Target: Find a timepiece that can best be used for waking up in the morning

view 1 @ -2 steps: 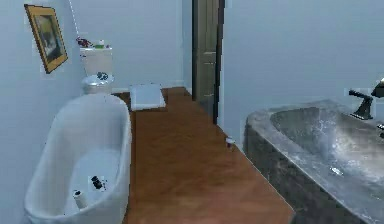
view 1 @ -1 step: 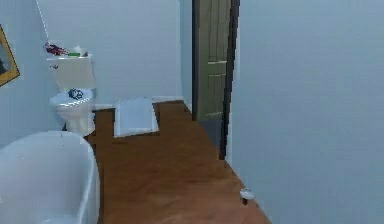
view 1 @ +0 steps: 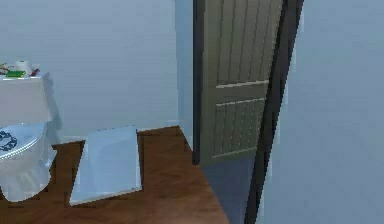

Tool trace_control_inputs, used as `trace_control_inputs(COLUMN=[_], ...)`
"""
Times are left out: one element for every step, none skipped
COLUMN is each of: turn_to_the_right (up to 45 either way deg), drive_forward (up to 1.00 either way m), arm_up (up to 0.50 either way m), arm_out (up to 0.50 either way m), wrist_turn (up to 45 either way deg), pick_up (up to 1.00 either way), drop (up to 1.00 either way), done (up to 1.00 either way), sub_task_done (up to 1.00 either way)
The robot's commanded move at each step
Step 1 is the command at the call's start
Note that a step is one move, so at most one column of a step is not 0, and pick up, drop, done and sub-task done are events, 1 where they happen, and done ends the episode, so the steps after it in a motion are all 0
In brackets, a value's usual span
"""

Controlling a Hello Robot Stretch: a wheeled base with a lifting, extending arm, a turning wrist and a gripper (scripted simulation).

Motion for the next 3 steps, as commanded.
trace_control_inputs(turn_to_the_right=[3.0,0.0,-12.0], drive_forward=[0.00,0.85,0.00], arm_up=[0.00,0.00,0.00], arm_out=[0.00,0.00,0.00], wrist_turn=[0.0,0.0,0.0], pick_up=[0.00,0.00,0.00], drop=[0.00,0.00,0.00], done=[0.00,0.00,0.00], sub_task_done=[0.00,0.00,0.00])
